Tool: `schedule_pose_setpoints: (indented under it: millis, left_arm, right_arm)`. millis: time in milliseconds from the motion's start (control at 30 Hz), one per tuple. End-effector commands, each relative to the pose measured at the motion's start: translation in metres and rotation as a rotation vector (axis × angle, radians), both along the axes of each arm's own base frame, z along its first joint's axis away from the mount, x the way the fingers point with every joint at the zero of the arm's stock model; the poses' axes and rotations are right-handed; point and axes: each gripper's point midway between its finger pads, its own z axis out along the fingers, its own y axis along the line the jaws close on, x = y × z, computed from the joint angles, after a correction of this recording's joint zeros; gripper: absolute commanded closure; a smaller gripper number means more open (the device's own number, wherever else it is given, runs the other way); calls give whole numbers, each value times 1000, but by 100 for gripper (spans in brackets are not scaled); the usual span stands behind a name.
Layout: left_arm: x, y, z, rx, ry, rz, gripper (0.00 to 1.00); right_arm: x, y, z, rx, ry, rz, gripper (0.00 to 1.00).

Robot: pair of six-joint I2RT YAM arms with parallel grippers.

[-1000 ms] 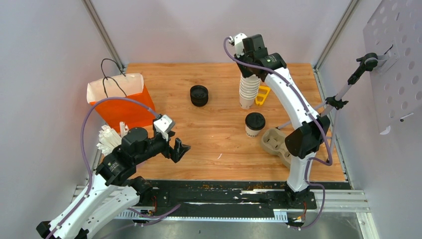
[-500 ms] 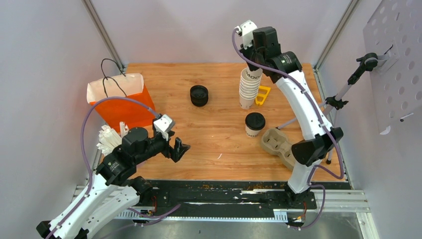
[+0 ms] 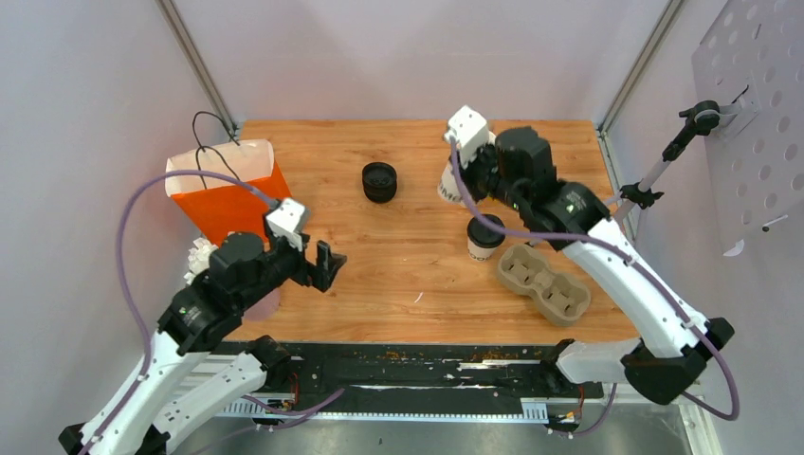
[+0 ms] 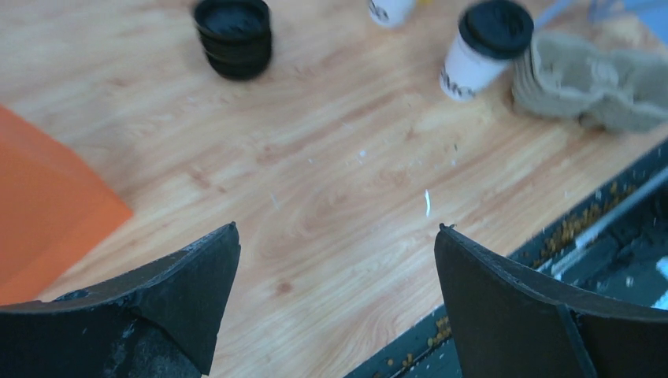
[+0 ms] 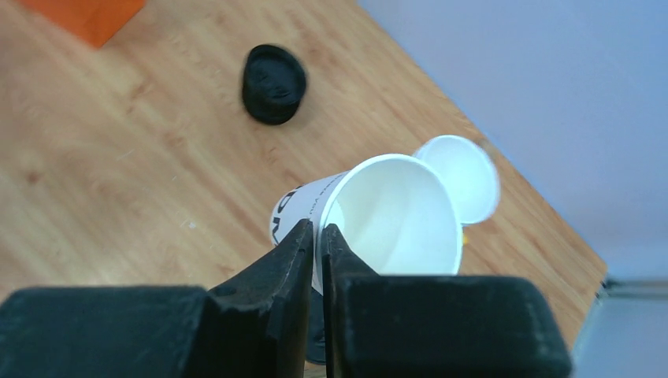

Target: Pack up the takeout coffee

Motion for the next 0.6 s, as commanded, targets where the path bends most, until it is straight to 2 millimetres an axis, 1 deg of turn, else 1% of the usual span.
schedule_pose_setpoints:
  millis: [0,33,100,167,200,267,333,400,500,567]
  left_arm:
    - [10,35,60,-37,-34,228,0]
    - [9,38,67,-34,-25,243,0]
    - [4,37,79,-45,-4,229,0]
    - [-2,28,85,-69,18,179,0]
    - [-5,24,87,-81,31,157,0]
    - [-6,20,83,-85,62,152,0]
    - [-5,21,77,-82,81,166,0]
    - [-4,20,72,-76,90,168,0]
    - [0,20,64,-54,112,187,0]
    - [5,16,60,-44,129,190,0]
  right_arm:
    - [-39,45,-19,20,-128,277,89]
    - [-49,51,-30,9,-133,310,88]
    - [-66,60,-55,0,-113,372,88]
    - [-81,68,-81,-13,-77,430,89]
    - [-88,71,-98,-32,-56,451,89]
    - [-95,77,-122,-75,-35,475,90]
    - [-99,81,-141,-118,-9,487,90]
    - [-104,85,-151,-142,26,496,90]
    - [-108,93,-156,-101,86,487,89]
    - [-112,98,-162,-86,122,492,86]
